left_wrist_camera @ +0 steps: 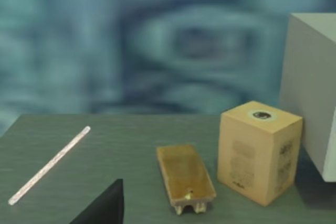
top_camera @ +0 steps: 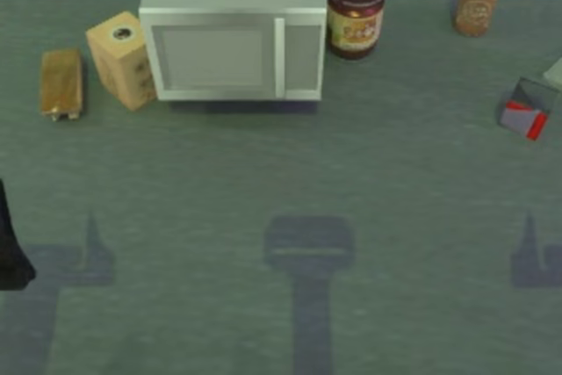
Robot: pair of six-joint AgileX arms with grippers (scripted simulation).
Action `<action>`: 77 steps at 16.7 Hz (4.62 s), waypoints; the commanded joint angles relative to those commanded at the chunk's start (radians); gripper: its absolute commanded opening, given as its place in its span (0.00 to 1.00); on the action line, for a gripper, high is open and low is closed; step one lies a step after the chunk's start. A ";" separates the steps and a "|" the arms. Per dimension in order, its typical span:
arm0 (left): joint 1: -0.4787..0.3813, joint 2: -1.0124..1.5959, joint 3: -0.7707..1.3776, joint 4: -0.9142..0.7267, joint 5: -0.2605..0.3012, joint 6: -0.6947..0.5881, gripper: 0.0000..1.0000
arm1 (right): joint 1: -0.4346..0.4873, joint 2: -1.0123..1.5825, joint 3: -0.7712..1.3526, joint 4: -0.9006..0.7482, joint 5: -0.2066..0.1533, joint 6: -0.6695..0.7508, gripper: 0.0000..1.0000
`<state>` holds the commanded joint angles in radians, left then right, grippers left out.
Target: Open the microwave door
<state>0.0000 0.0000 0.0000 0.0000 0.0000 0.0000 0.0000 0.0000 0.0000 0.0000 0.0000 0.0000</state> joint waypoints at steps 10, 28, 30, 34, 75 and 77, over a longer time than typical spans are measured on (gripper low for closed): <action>-0.150 0.376 0.352 -0.120 -0.091 -0.128 1.00 | 0.000 0.000 0.000 0.000 0.000 0.000 1.00; -0.665 1.941 1.561 -0.578 -0.404 -0.559 1.00 | 0.000 0.000 0.000 0.000 0.000 0.000 1.00; -0.682 1.987 1.605 -0.588 -0.414 -0.575 1.00 | 0.000 0.000 0.000 0.000 0.000 0.000 1.00; -0.684 1.994 1.613 -0.590 -0.416 -0.577 1.00 | 0.000 0.000 0.000 0.000 0.000 0.000 1.00; -0.650 2.126 1.567 -0.396 -0.390 -0.542 0.00 | 0.000 0.000 0.000 0.000 0.000 0.000 1.00; -0.650 2.120 1.554 -0.393 -0.395 -0.545 0.00 | 0.000 0.000 0.000 0.000 0.000 0.000 1.00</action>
<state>-0.6500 2.1203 1.5541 -0.3927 -0.3949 -0.5454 0.0000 0.0000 0.0000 0.0000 0.0000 0.0000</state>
